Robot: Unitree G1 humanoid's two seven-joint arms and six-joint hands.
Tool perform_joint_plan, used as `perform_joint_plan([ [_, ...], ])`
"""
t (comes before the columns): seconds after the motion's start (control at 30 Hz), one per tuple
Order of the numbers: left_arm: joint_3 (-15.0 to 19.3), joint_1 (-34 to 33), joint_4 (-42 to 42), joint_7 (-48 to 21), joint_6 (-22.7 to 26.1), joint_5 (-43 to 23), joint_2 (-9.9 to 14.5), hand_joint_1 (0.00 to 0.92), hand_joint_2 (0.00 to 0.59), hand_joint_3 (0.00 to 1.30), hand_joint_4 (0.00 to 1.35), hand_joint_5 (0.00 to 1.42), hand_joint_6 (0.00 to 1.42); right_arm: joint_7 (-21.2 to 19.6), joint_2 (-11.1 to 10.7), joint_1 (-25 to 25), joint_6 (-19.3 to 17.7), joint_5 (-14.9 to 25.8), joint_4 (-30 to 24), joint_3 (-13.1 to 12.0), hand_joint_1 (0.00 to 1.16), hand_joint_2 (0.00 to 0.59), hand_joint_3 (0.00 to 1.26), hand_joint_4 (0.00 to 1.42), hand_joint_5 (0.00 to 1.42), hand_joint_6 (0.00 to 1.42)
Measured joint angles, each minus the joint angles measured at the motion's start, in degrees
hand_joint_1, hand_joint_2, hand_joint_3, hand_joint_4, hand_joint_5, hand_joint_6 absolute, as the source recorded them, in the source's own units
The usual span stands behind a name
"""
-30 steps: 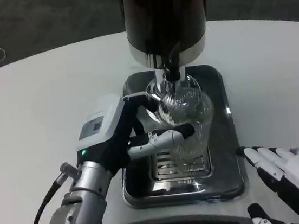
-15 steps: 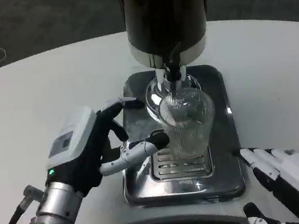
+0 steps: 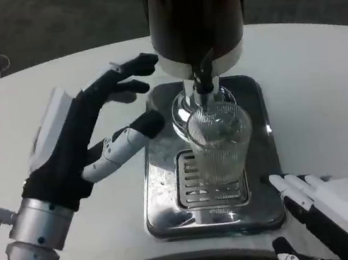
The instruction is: Grasp the cup under the faucet to collect the drink, then remove the cup.
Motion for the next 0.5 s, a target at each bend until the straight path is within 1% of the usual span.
perform_joint_plan([
  [0.2,0.0,-3.6,-1.7,-5.2,1.5,-3.6,-0.4,0.0,0.051,0.27,0.23,0.34,0.4,0.0,0.2,0.1,0.1,-0.7,0.0,0.7,0.33,0.586,0.0,0.0,0.0,0.0],
  [0.4,-0.9,-6.8,-1.6,-10.3,4.7,-5.6,-0.6,0.0,0.054,0.18,0.14,0.25,0.33,0.0,0.6,0.4,0.1,-1.0,-0.1,0.8,0.33,0.586,0.0,0.0,0.0,0.0],
  [0.5,-1.3,-8.1,-1.4,-12.3,5.3,-6.4,-0.7,0.0,0.055,0.15,0.09,0.21,0.29,0.0,0.9,0.5,0.1,-1.1,-0.1,0.9,0.34,0.586,0.0,0.0,0.0,0.0],
])
